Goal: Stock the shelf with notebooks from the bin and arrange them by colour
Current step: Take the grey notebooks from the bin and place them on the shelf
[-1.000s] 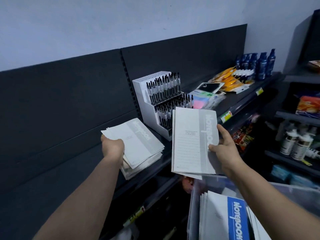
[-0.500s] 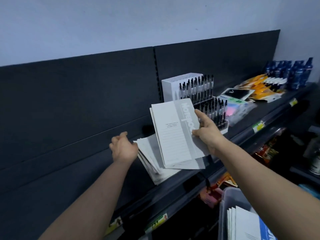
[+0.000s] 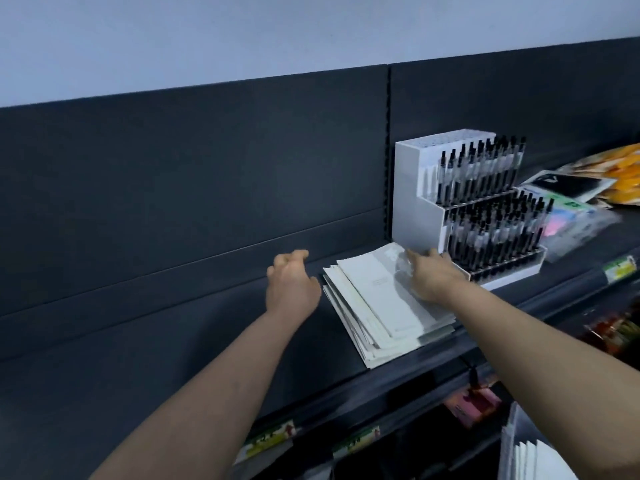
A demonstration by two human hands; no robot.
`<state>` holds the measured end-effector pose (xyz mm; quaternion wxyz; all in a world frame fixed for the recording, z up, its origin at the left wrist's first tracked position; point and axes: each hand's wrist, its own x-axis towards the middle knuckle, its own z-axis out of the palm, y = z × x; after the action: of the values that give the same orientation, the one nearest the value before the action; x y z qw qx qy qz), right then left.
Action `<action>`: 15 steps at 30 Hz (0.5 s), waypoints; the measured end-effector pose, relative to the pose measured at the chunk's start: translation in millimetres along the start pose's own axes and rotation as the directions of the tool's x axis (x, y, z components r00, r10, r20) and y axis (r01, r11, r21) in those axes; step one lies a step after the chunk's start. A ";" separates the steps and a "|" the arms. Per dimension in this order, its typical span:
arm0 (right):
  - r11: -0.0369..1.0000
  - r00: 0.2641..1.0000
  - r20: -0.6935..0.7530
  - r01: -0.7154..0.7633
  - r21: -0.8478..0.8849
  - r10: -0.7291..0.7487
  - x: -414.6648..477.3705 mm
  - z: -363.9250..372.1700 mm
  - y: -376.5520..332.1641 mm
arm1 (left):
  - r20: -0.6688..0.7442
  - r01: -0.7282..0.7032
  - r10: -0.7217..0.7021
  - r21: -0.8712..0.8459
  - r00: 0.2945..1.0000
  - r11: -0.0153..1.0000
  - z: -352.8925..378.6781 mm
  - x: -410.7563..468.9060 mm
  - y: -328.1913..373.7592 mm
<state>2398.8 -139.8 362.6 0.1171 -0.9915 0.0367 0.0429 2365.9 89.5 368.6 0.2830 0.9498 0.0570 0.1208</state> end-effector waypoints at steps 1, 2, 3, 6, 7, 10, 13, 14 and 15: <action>0.997 0.999 -0.030 0.018 -0.076 -0.021 -3.2 0.7 -1.7 | 0.007 -0.013 0.013 0.034 1.000 0.999 3.0 -0.3 0.9; 0.992 0.997 -0.064 0.035 -0.125 -0.043 -6.0 1.2 -1.5 | 0.006 -0.024 0.024 0.073 1.000 0.997 6.4 -0.5 2.1; 0.986 0.992 -0.102 0.054 -0.156 -0.070 -9.1 1.1 -1.2 | -0.001 -0.033 0.033 0.113 0.999 0.993 9.4 -0.4 3.1; 0.981 0.980 -0.153 0.103 -0.166 -0.128 -20.4 -2.2 4.5 | -0.025 -0.055 0.061 0.194 0.998 0.980 16.1 -1.2 9.7; 0.979 0.977 -0.160 0.115 -0.166 -0.142 -25.6 -3.2 8.0 | -0.028 -0.070 0.077 0.210 0.997 0.975 17.7 -2.8 14.1; 0.974 0.966 -0.192 0.139 -0.179 -0.173 -43.9 -4.0 23.4 | -0.021 -0.151 0.161 0.253 0.987 0.956 24.6 -10.9 32.9; 0.973 0.955 -0.233 0.140 -0.182 -0.182 -65.6 -0.7 49.4 | -0.010 -0.270 0.287 0.308 0.958 0.912 36.2 -25.9 61.2; 0.973 0.949 -0.257 0.134 -0.187 -0.180 -74.7 1.0 61.6 | 0.003 -0.319 0.336 0.328 0.942 0.889 42.1 -33.0 72.8; 0.973 0.943 -0.282 0.125 -0.195 -0.178 -85.3 3.3 75.0 | 0.021 -0.369 0.386 0.346 0.922 0.863 48.9 -41.4 84.9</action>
<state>2307.6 -206.4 350.1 0.0258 -0.9929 -0.0268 -0.1133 2342.1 -14.2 367.6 0.0826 0.9738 -0.1027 0.1853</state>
